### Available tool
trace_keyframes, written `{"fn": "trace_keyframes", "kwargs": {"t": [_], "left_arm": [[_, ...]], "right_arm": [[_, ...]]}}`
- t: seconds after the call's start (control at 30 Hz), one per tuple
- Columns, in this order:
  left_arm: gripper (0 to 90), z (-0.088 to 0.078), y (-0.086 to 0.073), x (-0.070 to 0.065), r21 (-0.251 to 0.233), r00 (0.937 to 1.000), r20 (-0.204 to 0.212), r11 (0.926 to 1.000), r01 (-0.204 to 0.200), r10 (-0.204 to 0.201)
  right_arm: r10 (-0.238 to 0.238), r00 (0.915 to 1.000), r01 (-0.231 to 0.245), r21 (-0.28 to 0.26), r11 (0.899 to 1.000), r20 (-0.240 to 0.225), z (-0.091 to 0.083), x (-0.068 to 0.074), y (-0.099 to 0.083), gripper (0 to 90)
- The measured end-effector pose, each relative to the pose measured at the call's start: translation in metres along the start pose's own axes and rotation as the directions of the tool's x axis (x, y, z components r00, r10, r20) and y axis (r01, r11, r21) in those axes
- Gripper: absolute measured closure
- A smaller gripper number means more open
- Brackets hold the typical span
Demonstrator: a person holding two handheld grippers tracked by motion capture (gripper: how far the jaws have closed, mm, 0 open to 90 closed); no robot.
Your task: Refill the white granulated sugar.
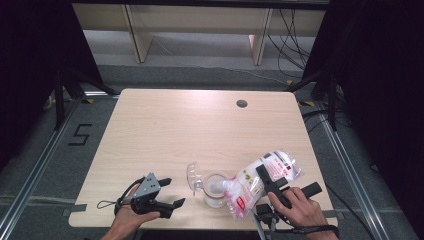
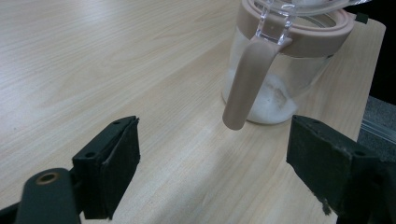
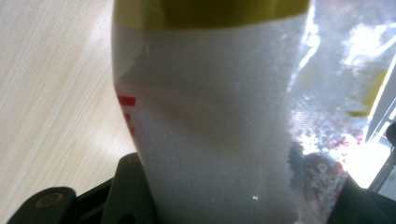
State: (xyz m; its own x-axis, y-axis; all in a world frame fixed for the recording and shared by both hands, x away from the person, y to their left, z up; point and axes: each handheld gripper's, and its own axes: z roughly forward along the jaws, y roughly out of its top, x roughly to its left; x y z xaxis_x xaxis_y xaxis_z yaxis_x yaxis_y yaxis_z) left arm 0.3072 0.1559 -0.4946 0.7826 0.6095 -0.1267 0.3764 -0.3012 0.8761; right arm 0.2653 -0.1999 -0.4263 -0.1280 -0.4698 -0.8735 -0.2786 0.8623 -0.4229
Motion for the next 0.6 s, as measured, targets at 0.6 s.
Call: {"fn": "trace_keyframes", "kwargs": {"t": [0.6], "left_arm": [[16.9,-0.0001,0.0001,-0.0001,-0.002,1.0,0.0,1.0,0.001,-0.001]], "right_arm": [[0.0,1.0,0.0,-0.007,1.0,0.004,-0.0006,0.0001,0.0002,56.6]]}}
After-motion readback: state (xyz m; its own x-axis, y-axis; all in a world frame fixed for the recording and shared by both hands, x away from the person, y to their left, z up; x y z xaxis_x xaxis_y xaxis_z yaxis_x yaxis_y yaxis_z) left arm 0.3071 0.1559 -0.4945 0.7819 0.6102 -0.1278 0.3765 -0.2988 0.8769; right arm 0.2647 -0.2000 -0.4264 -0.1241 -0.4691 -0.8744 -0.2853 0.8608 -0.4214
